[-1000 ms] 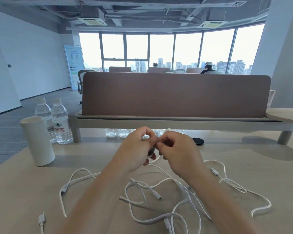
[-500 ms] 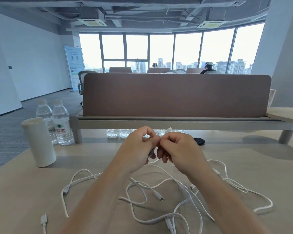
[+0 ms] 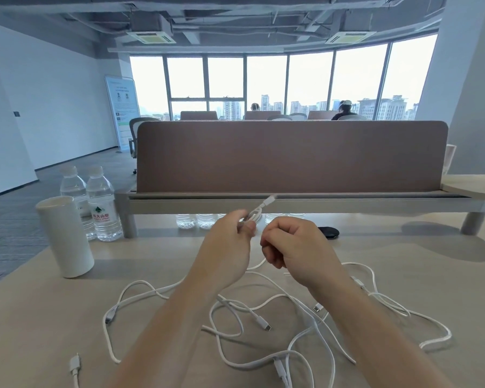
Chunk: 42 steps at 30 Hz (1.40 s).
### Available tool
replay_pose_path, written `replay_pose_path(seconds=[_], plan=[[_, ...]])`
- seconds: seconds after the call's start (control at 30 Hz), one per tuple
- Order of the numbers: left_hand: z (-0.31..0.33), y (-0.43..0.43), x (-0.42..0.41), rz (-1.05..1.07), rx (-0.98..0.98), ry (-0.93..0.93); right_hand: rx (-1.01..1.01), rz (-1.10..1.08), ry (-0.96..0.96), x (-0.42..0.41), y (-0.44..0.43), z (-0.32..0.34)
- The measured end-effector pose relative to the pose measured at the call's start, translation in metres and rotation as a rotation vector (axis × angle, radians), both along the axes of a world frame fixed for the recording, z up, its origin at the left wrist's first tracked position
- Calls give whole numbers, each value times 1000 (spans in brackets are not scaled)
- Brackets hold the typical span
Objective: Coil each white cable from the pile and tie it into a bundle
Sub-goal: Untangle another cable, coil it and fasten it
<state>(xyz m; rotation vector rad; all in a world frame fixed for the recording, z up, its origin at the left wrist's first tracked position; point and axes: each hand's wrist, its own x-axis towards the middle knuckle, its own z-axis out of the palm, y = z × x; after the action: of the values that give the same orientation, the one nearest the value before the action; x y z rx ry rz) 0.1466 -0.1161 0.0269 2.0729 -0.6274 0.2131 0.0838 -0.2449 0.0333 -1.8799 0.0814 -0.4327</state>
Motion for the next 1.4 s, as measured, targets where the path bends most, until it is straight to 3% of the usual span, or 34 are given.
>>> replay_pose_path(seconds=[0.17,0.27,0.47,0.7,0.83,1.2,1.4], plan=[[0,0,0,-91,-15,-12,49,100,62,-1,-2,3],[-2,-4,-4,-140,-105,87,20,105,61,-1,0,1],[-5,-2,-1,6,-34,-54,-66,30,84,0,0,0],[-3,5,4,93,27,-70,-100,110,134,-5,-6,7],[-5,1,2,71,24,-11,39,158,174,-2,-10,4],[0,4,3,-154,-190,269,-33,73,107,2,-9,-2],[-5,4,10,-30,-128,195,-160,19,100,3,-5,-3]])
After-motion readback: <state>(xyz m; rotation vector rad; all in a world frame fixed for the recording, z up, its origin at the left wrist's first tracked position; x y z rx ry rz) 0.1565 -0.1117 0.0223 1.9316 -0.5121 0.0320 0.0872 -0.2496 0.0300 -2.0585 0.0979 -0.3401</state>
